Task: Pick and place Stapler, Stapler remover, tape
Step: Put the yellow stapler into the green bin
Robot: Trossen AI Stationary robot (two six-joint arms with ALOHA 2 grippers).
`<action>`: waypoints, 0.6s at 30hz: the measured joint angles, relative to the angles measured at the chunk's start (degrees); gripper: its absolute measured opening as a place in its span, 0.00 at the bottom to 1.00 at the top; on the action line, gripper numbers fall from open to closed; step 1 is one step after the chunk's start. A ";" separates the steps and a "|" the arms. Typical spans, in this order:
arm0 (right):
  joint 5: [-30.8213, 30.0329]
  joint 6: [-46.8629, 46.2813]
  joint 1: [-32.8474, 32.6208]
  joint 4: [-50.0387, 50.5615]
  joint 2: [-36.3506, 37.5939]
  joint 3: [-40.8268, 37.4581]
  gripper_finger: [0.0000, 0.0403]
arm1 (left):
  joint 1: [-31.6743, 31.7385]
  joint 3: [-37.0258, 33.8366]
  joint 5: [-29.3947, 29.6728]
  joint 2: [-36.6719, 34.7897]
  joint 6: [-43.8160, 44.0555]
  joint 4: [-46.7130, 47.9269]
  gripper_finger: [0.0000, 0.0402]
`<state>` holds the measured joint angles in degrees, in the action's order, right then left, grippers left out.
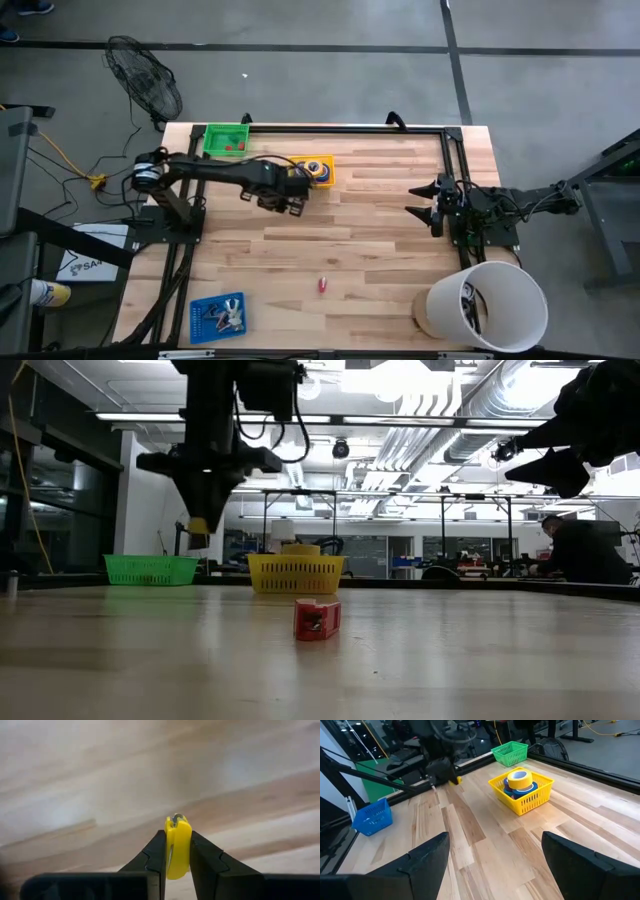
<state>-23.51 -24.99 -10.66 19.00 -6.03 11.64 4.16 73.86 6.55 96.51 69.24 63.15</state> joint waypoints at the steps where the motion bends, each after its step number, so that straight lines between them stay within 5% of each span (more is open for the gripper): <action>1: 0.01 -0.02 0.00 0.01 0.01 0.00 0.76 | 0.64 0.00 0.64 -0.59 -0.02 0.86 0.13; 18: 0.04 -0.02 -0.01 -0.01 -0.01 0.00 0.76 | 20.56 0.07 8.53 -6.45 -13.98 9.02 0.13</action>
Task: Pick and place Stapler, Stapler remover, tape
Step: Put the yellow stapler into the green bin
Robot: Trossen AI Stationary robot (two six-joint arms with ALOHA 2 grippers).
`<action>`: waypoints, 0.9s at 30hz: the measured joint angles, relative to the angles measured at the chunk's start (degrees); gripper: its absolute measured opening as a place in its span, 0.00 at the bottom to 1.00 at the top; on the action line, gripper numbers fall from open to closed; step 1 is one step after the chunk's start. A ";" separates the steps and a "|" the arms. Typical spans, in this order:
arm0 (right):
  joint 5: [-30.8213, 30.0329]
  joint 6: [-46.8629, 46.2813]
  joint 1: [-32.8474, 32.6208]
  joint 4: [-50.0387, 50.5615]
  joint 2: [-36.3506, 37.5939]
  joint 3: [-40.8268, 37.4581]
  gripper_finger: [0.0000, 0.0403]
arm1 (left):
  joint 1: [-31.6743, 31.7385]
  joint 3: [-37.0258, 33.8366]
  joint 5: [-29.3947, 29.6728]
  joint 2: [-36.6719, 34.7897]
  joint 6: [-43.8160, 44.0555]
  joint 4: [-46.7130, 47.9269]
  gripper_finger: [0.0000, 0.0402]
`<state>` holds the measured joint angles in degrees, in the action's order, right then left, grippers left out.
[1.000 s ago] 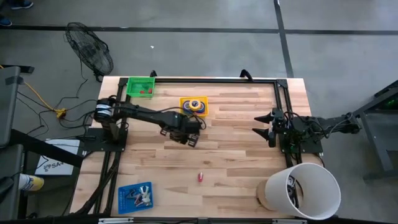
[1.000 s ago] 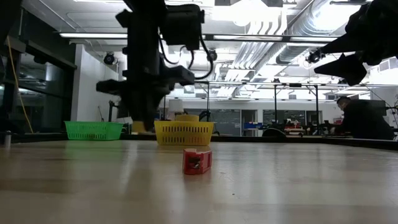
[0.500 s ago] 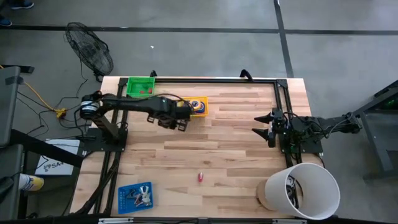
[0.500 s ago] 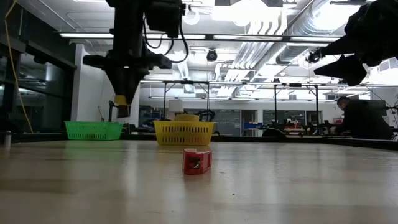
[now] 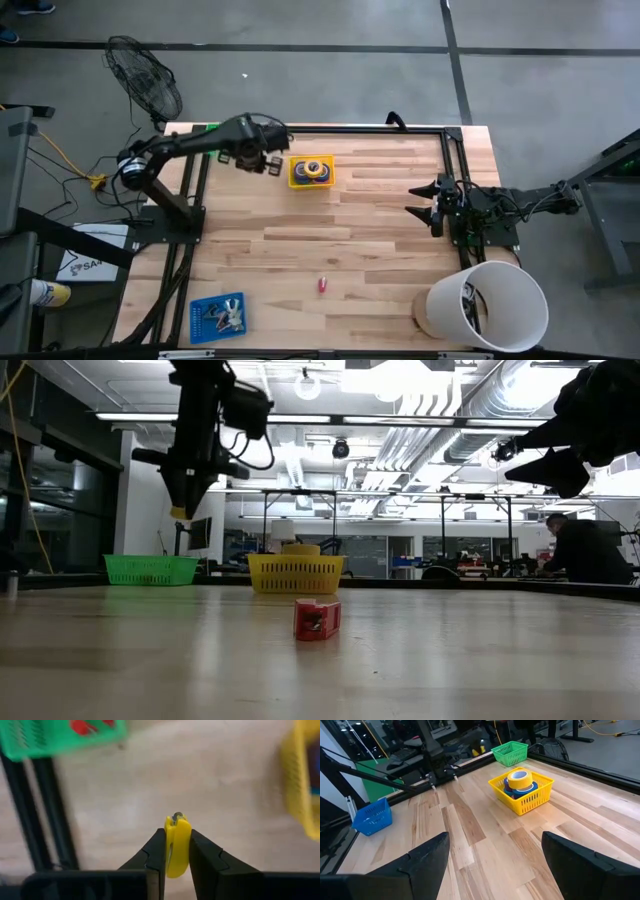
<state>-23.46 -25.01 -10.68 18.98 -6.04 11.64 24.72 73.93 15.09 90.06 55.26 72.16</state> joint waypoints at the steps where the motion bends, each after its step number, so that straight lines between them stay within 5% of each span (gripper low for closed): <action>1: 0.00 0.02 0.02 0.00 0.00 0.00 0.76 | 1.60 0.00 0.70 0.00 -1.62 0.00 0.13; 10: 0.02 0.02 0.02 0.02 0.00 -0.02 0.76 | 15.33 0.00 5.43 0.01 -14.04 -4.35 0.13; 27: 0.02 0.00 0.02 0.01 0.00 -0.02 0.76 | 33.71 -0.50 2.16 1.80 -24.32 -16.32 0.14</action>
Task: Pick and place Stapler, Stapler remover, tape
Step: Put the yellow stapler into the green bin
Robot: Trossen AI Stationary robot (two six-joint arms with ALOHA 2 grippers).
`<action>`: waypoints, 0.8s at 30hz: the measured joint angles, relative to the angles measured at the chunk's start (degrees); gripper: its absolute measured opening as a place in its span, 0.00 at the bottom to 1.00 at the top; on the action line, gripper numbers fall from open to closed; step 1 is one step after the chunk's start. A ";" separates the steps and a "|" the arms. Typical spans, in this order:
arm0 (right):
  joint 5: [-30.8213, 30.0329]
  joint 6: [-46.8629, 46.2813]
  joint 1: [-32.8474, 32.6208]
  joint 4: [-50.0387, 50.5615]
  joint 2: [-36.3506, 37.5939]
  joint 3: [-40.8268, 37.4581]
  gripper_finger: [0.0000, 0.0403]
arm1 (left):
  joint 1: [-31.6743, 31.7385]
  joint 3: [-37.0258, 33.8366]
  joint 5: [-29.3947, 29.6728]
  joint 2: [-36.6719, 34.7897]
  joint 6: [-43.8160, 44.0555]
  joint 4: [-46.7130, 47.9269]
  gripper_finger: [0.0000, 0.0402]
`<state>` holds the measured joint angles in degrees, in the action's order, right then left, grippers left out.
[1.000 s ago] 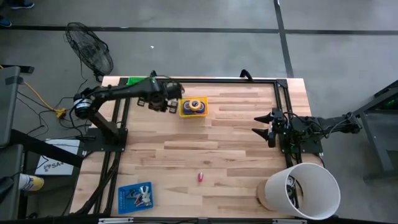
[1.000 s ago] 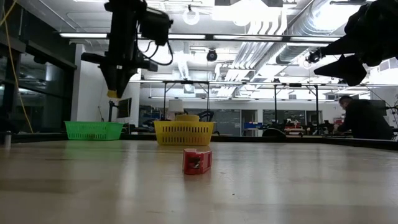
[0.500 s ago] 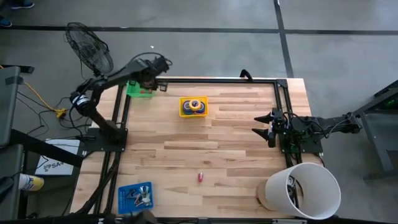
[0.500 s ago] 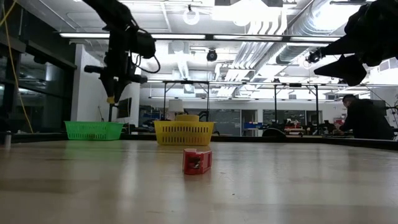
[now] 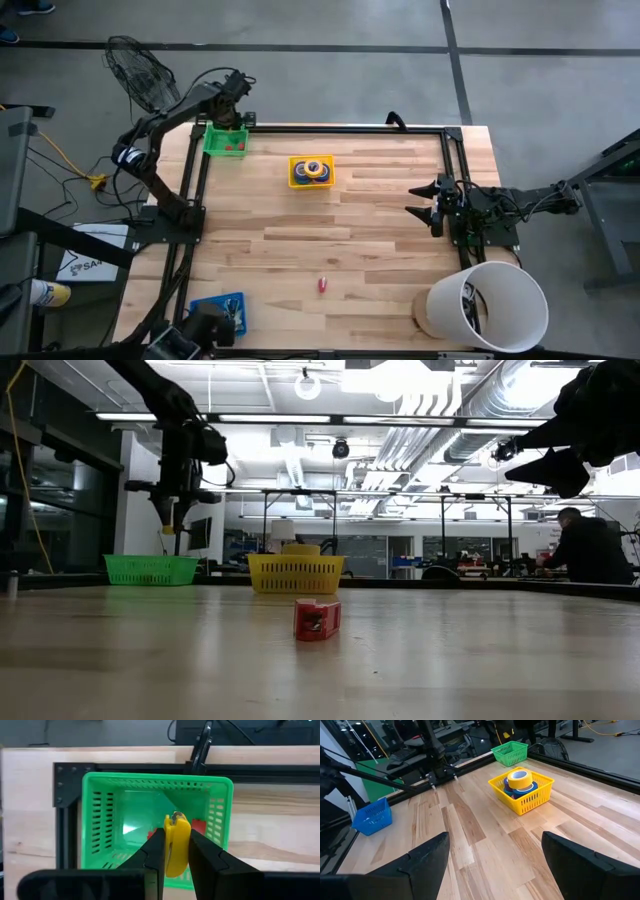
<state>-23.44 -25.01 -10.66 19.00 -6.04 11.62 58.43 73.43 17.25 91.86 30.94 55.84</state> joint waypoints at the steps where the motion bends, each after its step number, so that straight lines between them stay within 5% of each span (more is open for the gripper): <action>1: 0.00 0.00 -0.02 0.01 0.00 0.00 0.76 | 0.45 -0.04 -0.64 0.42 -0.80 -0.44 0.14; 17: 0.00 0.00 -0.01 0.01 0.00 -0.04 0.76 | 1.57 -0.04 -3.11 7.84 -4.27 -2.65 0.14; 24: 0.00 0.02 0.00 0.01 0.00 -0.05 0.76 | 1.86 -0.04 2.00 7.84 -3.67 0.20 0.14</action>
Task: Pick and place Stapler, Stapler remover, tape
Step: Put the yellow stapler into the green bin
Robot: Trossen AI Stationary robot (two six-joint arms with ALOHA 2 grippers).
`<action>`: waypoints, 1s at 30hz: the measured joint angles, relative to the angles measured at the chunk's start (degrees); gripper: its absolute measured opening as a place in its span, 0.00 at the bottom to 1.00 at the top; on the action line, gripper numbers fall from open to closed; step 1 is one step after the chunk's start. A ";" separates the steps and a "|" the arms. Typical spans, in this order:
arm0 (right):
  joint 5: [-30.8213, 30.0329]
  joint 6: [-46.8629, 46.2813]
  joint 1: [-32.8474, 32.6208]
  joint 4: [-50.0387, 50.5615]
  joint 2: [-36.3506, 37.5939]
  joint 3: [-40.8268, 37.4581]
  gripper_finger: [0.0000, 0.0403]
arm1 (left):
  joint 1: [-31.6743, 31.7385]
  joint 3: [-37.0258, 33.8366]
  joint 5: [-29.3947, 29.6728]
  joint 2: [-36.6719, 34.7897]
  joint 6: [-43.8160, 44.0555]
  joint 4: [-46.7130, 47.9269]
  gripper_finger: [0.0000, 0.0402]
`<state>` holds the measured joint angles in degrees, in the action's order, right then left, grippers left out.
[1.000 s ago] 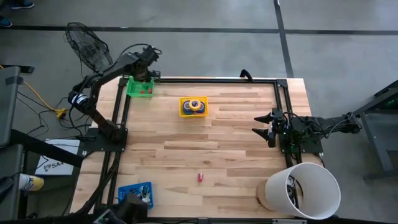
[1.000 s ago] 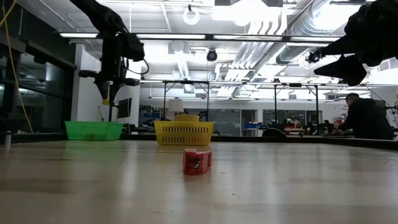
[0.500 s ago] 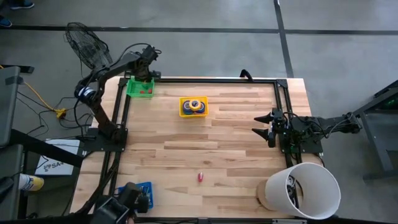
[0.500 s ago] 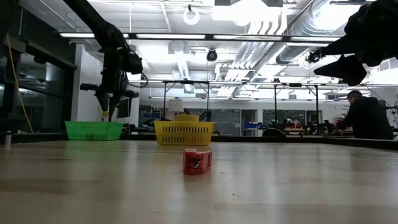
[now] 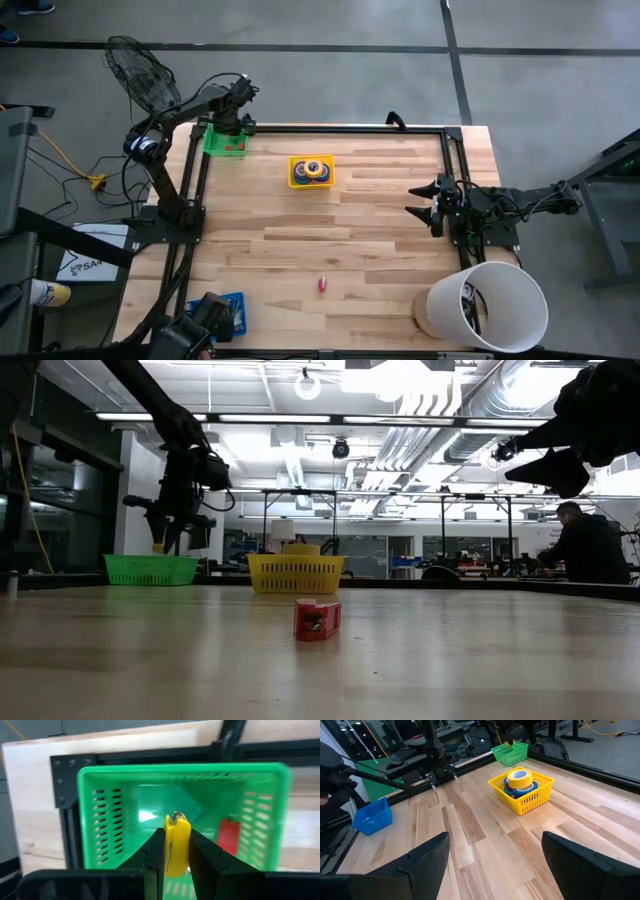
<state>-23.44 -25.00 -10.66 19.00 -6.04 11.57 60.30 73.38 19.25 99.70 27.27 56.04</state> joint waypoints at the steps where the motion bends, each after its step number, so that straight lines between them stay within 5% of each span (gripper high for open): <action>1: 0.00 0.00 -0.01 0.00 0.00 -0.02 0.76 | 0.21 0.00 0.35 0.00 0.04 0.57 0.14; 20: 0.01 0.00 -0.01 0.00 0.00 -0.02 0.76 | 0.50 0.00 2.34 -0.02 2.57 2.85 0.15; 30: 0.00 0.00 0.00 0.00 0.00 -0.02 0.76 | 0.50 0.00 2.25 -0.04 2.55 3.47 0.24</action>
<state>-23.44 -24.99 -10.66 19.00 -6.04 11.55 60.80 73.38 21.50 99.66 29.82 59.51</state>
